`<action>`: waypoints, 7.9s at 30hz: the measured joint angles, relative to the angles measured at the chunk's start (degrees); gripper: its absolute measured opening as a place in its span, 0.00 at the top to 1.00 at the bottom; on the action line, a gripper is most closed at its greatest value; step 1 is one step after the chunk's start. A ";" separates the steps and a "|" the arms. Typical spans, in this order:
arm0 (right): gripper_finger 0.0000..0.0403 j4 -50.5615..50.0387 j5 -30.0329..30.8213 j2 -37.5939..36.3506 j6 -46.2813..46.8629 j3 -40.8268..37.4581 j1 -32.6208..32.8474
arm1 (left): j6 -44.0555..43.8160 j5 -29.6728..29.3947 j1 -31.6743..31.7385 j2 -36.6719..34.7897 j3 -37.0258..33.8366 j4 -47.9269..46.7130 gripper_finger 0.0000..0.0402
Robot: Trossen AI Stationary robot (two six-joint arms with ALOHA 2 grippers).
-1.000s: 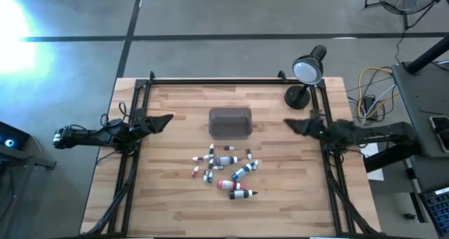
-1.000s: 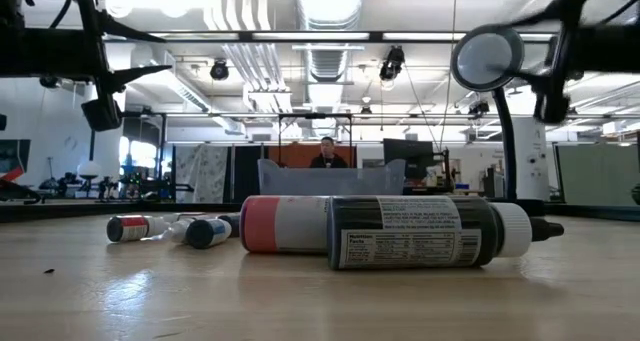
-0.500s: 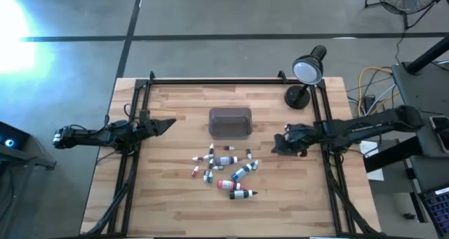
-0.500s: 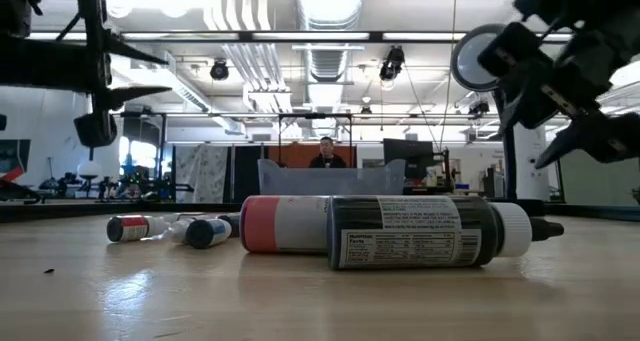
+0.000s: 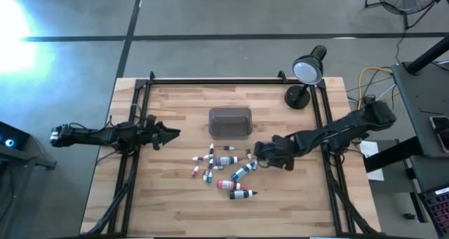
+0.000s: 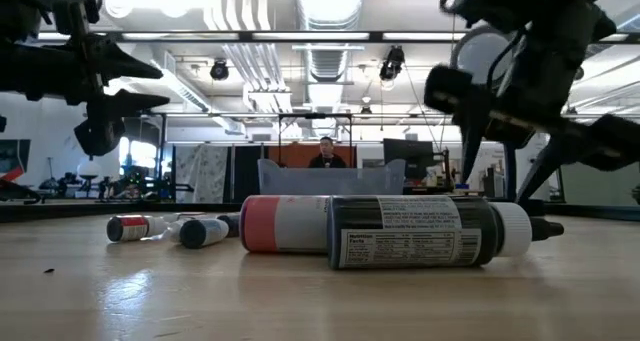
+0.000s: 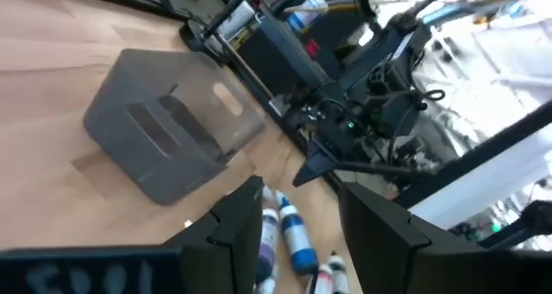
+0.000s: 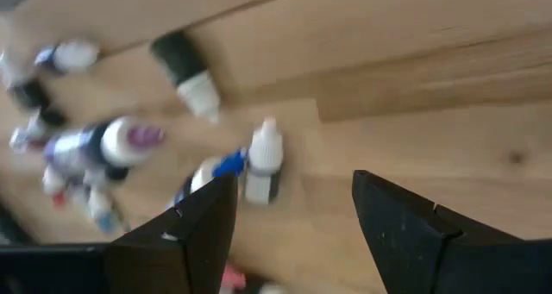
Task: Pick & Place food coloring
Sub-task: Put the small green food coloring bottle into the bin, then put the small dark green food coloring bottle into the bin, then put the large black food coloring bottle into the bin
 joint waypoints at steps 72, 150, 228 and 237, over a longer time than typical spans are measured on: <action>0.80 -22.24 -6.87 22.83 -37.62 26.19 -2.67 | 5.04 -1.13 0.02 4.73 -0.15 0.01 0.67; 0.44 -30.41 1.24 25.80 -37.27 34.06 -2.94 | -11.27 0.03 0.02 7.09 -0.11 0.28 0.67; 0.38 -19.38 6.39 12.53 -73.38 36.99 -14.91 | -14.30 4.93 0.02 9.54 -0.22 0.79 0.67; 0.41 -27.64 -3.59 13.40 -44.19 36.95 -6.54 | -14.39 7.09 0.02 13.96 -0.22 0.92 0.67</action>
